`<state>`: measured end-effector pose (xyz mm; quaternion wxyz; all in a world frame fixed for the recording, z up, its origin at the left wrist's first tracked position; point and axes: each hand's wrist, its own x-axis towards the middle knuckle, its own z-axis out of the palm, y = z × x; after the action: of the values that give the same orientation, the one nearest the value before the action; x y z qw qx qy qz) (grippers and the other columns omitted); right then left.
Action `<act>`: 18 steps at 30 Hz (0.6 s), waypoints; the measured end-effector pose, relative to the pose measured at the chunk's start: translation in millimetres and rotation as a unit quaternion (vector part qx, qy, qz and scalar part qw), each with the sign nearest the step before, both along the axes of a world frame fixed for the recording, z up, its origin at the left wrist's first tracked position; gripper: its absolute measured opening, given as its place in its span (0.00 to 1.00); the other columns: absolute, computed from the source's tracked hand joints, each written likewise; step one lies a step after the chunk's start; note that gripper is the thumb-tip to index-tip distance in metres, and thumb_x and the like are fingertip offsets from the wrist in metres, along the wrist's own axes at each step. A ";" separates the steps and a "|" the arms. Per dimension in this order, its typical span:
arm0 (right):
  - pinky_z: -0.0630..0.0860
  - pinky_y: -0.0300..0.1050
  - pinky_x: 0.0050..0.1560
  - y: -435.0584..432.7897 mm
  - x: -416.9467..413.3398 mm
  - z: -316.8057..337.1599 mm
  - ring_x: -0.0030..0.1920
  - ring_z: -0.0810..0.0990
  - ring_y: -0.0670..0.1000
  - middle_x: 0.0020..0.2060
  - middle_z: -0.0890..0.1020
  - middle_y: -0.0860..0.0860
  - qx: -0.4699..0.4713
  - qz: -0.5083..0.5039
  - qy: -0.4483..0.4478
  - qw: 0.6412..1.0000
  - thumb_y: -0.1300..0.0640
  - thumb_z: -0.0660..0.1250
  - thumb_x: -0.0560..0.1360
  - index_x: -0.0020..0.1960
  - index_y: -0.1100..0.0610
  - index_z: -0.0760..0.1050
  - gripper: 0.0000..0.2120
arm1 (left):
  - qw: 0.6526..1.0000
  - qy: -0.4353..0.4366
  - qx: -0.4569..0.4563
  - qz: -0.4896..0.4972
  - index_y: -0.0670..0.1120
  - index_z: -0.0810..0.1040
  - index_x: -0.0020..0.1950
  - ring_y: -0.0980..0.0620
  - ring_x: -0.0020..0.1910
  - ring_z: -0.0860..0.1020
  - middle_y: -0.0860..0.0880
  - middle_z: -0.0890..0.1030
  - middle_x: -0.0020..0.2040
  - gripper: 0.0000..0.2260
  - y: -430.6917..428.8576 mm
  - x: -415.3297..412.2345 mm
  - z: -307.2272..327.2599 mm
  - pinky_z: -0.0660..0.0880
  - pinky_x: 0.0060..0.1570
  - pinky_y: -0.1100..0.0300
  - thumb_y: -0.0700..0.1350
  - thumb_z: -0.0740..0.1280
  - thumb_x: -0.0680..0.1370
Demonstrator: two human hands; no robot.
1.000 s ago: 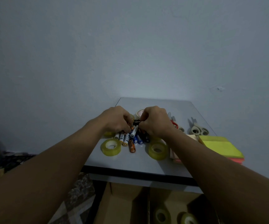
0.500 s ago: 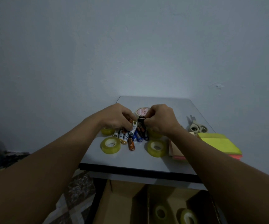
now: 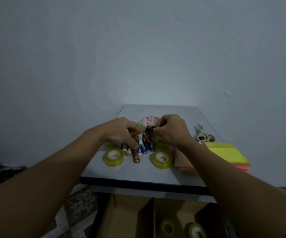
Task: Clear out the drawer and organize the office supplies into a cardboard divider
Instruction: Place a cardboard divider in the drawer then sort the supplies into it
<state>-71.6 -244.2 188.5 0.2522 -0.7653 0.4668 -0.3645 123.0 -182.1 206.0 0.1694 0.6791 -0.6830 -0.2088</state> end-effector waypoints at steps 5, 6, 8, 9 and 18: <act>0.76 0.41 0.33 1.2 -0.8 -2.0 0.36 0.78 0.47 0.36 0.82 0.51 0.000 0.001 0.002 1.000 0.60 0.75 0.68 0.42 0.59 0.81 0.04 | 1.000 -0.011 -0.028 -0.001 0.51 0.80 0.64 0.59 0.49 0.78 0.56 0.80 0.54 0.27 1.3 0.3 -6.6 0.75 0.49 0.61 0.53 0.81 0.66; 0.75 0.40 0.33 1.6 -1.1 -2.4 0.35 0.78 0.46 0.36 0.82 0.50 0.000 0.001 0.001 1.000 0.61 0.74 0.68 0.42 0.59 0.81 0.04 | 0.999 -0.010 -0.031 0.000 0.51 0.80 0.63 0.59 0.49 0.78 0.57 0.79 0.53 0.27 1.6 0.0 -7.0 0.75 0.49 0.61 0.53 0.81 0.66; 0.74 0.39 0.32 2.3 -1.8 -2.7 0.35 0.78 0.46 0.35 0.82 0.49 0.003 0.000 -0.003 1.000 0.61 0.74 0.68 0.42 0.58 0.81 0.03 | 0.999 -0.010 -0.038 0.003 0.51 0.81 0.62 0.59 0.49 0.78 0.58 0.79 0.52 0.27 2.1 -0.9 -7.6 0.76 0.49 0.61 0.55 0.81 0.65; 0.76 0.39 0.33 2.6 -2.1 -2.9 0.36 0.78 0.46 0.36 0.82 0.49 0.004 0.000 -0.003 1.000 0.61 0.74 0.69 0.42 0.58 0.81 0.03 | 0.999 -0.012 -0.042 0.004 0.52 0.81 0.62 0.59 0.49 0.78 0.58 0.79 0.52 0.27 2.5 -1.6 -8.3 0.76 0.50 0.60 0.56 0.81 0.65; 0.81 0.45 0.40 4.8 -2.0 -3.5 0.40 0.81 0.49 0.38 0.83 0.50 0.007 -0.001 -0.006 1.000 0.60 0.74 0.69 0.42 0.57 0.81 0.03 | 0.995 -0.013 -0.103 0.009 0.52 0.83 0.56 0.59 0.46 0.79 0.58 0.80 0.48 0.22 7.2 -4.8 -16.4 0.76 0.43 0.61 0.56 0.80 0.65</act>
<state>-73.6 -239.4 185.0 0.2601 -0.7606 0.4685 -0.3665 118.2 -175.0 189.5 0.2310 0.6666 -0.6972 -0.1269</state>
